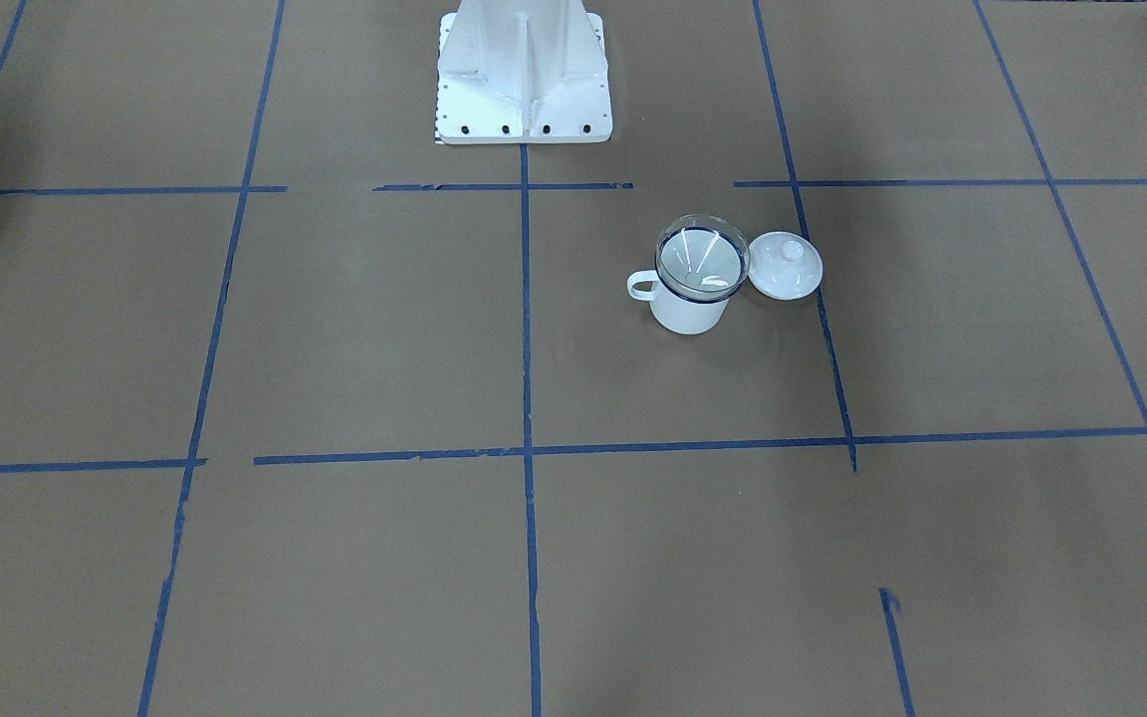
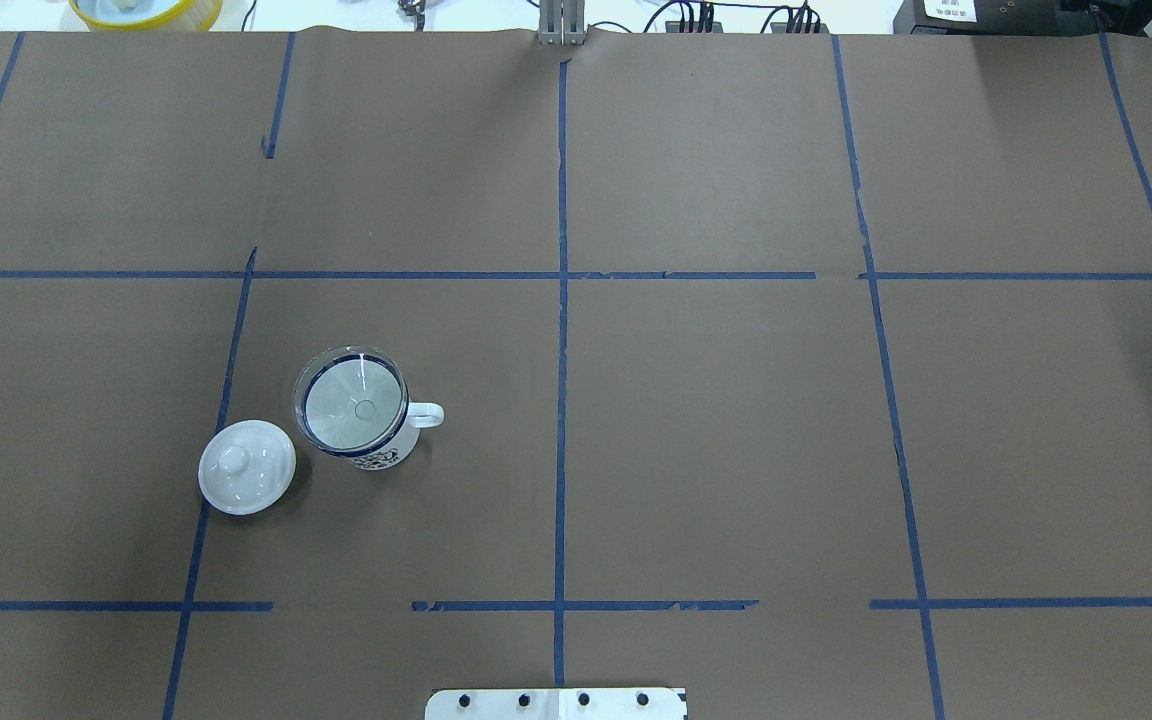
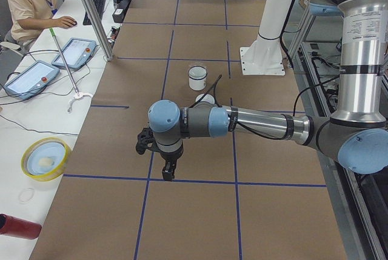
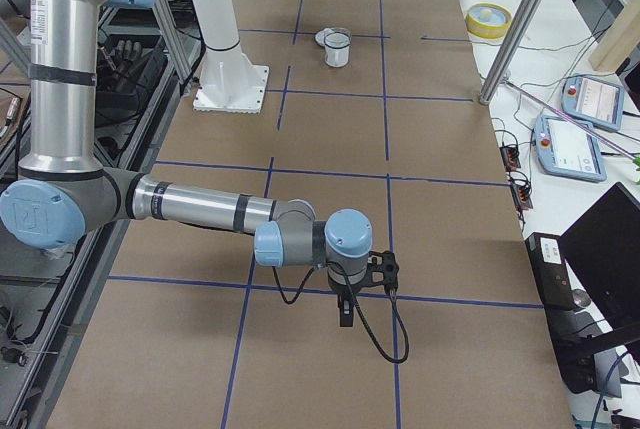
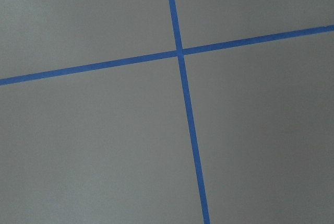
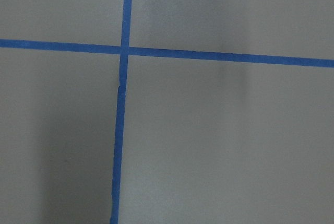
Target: Remove funnel from cup
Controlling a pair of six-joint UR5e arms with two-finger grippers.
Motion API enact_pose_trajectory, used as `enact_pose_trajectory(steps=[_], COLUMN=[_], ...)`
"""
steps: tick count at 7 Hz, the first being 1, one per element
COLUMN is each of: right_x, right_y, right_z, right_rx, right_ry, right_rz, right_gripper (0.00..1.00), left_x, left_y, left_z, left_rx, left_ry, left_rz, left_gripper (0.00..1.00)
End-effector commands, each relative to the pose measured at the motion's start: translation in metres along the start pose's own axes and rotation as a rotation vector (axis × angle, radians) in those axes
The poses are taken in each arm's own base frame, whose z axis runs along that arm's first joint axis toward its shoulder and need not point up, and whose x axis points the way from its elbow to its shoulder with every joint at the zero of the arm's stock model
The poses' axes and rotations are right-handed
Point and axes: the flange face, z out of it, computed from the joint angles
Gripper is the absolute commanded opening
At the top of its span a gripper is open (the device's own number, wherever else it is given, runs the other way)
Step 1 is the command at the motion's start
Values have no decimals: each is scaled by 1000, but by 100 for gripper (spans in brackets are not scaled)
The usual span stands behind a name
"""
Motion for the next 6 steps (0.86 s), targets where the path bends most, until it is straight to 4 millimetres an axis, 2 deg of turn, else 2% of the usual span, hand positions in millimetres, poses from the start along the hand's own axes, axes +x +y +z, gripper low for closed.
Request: enact_pose_trajectory(steps=[1, 2, 3, 4, 5, 6], right_x=[0, 0, 0, 0, 0, 0], right_y=[0, 0, 0, 0, 0, 0], right_z=[0, 0, 0, 0, 0, 0], right_rx=[0, 0, 0, 0, 0, 0], right_ry=[0, 0, 0, 0, 0, 0], right_rz=[0, 0, 0, 0, 0, 0], right_gripper=[100, 100, 100, 100, 100, 100], left_x=[5, 11, 27, 48, 69, 75], left_y=[-5, -9, -13, -29, -63, -79], left_z=[-4, -11, -25, -34, -56, -67], left_rx=[8, 22, 51, 90, 185, 268], left_ry=[-5, -8, -12, -9, -32, -54], left_rz=[13, 27, 60, 127, 231, 319], left_gripper=[100, 100, 100, 100, 100, 100])
